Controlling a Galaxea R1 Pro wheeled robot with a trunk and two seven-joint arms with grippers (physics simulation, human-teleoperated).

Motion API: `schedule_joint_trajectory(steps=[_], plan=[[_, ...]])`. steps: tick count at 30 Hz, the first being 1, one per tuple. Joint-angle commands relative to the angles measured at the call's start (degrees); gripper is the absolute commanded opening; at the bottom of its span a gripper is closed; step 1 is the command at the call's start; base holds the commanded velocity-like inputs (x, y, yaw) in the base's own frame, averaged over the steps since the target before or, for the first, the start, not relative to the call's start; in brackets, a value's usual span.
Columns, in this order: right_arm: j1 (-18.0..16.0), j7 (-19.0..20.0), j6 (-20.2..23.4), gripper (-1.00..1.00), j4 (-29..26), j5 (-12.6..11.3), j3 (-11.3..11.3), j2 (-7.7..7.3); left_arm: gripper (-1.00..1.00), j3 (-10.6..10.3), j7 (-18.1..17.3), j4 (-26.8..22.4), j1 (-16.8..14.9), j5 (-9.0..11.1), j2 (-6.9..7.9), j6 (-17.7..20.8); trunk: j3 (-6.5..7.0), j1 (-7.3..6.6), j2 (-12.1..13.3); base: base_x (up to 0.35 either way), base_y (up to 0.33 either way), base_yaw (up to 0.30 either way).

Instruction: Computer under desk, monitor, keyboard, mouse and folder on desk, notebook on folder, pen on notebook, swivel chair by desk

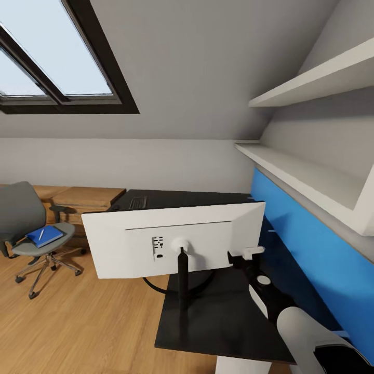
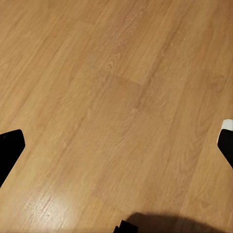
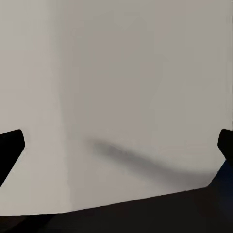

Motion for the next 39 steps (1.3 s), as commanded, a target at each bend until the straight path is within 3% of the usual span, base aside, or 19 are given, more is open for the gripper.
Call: schedule_joint_trajectory(steps=[1, 11, 39], plan=[[-0.1, 0.0, -0.1, 1.0, 0.1, 0.7, 0.5, -0.04, 1.0, 0.1, -0.1, 0.0, 0.0, 0.5, -0.02, -0.3, -0.1, 0.01, -0.1, 0.0, -0.001, 0.0], [0.0, 0.2, -0.2, 1.0, 0.1, 2.8, 1.4, -0.15, 1.0, 0.1, -0.2, 0.0, 0.0, 0.5, -0.04, -0.3, -0.1, 0.01, -0.1, 0.0, 0.0, 0.0], [0.1, 0.3, -0.2, 1.0, 0.2, 3.1, 1.7, -0.02, 1.0, 0.1, -0.2, 0.0, 0.0, 0.5, 0.08, -0.5, -0.1, 0.01, -0.1, 0.132, 0.0, 0.0]])
